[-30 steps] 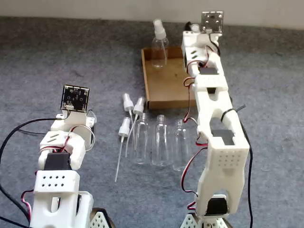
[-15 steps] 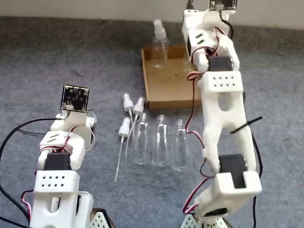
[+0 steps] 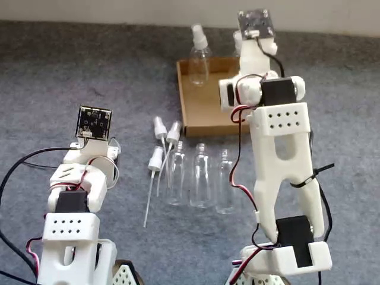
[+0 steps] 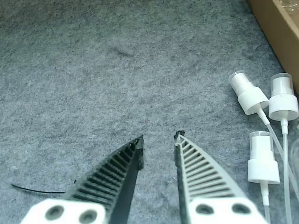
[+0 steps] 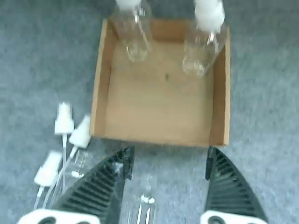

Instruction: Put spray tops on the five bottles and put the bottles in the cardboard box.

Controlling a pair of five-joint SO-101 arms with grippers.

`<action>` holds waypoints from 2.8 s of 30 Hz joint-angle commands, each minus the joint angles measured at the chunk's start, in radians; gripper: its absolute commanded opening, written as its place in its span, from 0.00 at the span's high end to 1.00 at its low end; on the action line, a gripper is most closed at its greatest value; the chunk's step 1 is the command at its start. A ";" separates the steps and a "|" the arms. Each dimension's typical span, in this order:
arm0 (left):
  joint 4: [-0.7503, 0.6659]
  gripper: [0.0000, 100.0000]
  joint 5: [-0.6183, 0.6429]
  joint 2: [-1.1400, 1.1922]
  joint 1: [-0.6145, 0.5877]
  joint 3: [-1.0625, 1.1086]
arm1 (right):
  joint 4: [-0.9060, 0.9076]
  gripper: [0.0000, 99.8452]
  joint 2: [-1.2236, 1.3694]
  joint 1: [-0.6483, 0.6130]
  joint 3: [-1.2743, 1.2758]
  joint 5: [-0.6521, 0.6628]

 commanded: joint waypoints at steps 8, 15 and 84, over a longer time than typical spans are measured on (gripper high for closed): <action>-0.017 0.89 0.008 -0.002 0.021 -0.002 | 0.140 0.80 -0.048 -0.016 0.165 0.003; -0.020 0.89 0.003 -0.002 0.058 0.016 | -0.090 0.80 -0.053 -0.082 0.512 -0.048; -0.020 0.89 0.003 -0.004 0.059 0.027 | -0.464 0.80 0.200 0.720 0.627 0.457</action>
